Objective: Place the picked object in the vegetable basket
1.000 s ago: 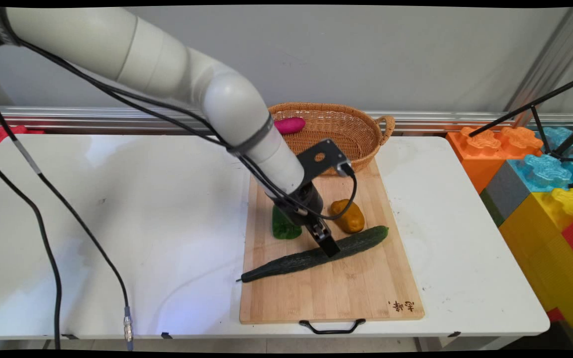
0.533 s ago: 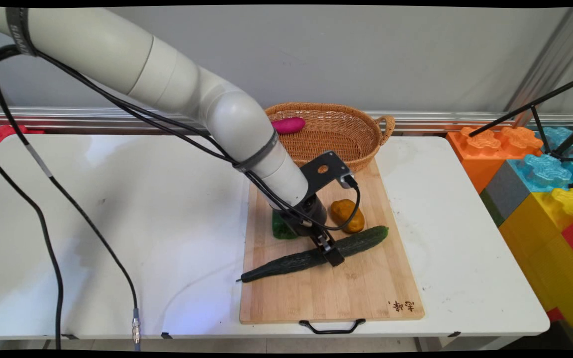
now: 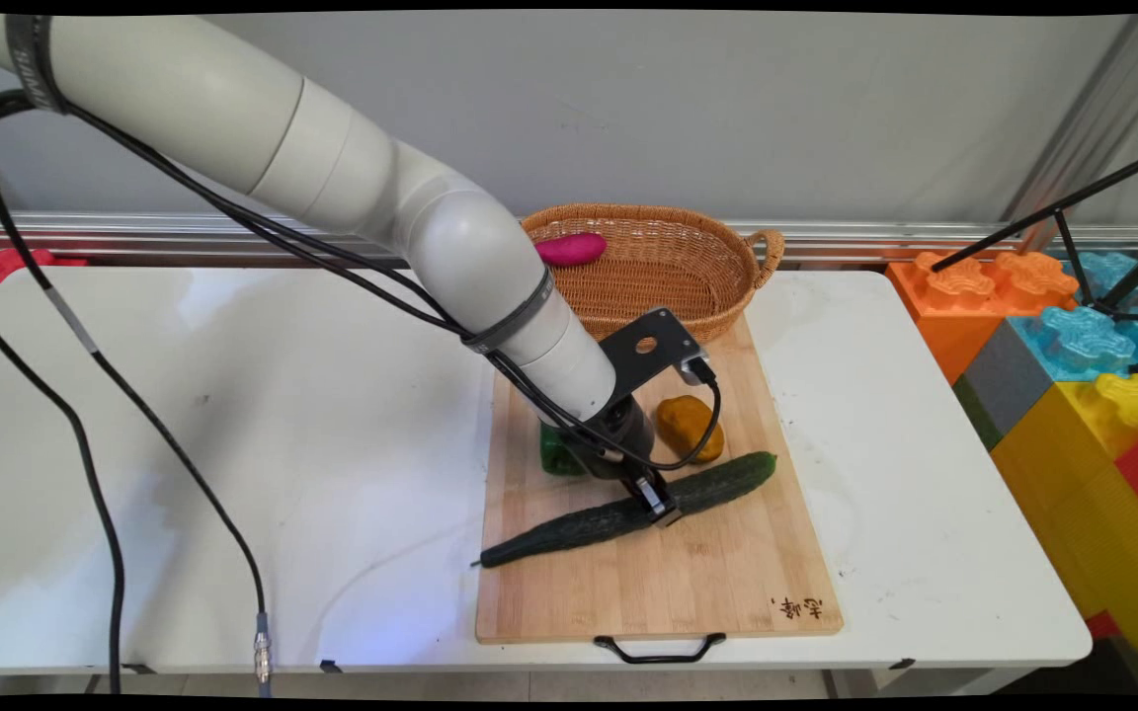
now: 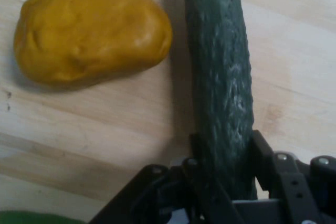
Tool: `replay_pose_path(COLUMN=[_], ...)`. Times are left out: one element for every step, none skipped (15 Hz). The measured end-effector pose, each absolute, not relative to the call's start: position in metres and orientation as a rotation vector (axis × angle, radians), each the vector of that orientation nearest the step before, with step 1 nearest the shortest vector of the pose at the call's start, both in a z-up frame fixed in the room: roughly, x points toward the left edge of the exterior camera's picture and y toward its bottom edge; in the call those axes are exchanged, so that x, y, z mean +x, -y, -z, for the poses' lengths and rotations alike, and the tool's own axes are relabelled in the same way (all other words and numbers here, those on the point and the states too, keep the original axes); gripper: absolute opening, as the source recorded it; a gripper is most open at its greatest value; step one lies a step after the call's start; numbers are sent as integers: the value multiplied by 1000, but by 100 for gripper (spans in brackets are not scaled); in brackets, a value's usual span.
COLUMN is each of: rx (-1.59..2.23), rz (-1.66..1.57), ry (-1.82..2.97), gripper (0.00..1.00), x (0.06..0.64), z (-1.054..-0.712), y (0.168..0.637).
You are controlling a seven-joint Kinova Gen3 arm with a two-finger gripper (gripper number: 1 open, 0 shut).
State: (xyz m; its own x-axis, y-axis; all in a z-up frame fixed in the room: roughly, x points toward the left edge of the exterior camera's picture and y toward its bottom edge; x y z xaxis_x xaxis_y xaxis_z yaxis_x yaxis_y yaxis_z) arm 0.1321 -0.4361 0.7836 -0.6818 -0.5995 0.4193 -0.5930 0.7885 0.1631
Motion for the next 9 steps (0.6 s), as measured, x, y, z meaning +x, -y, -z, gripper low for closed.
replay_pose_path(rx=[891, 888, 884, 876, 866, 850, 830, 811, 796], rz=[20, 23, 25, 28, 29, 23, 7, -16, -40], ry=[2520, 2520, 2516, 2510, 2504, 2495, 2486, 2477, 2468], gripper=[0, 0, 0, 0, 0, 0, 0, 0, 0], x=[131, 130, 127, 123, 119, 114, 109, 104, 101], z=[-787, -791, -799, -808, -817, -828, -839, -849, -857], y=[434, 432, 430, 427, 426, 426, 428, 431, 435])
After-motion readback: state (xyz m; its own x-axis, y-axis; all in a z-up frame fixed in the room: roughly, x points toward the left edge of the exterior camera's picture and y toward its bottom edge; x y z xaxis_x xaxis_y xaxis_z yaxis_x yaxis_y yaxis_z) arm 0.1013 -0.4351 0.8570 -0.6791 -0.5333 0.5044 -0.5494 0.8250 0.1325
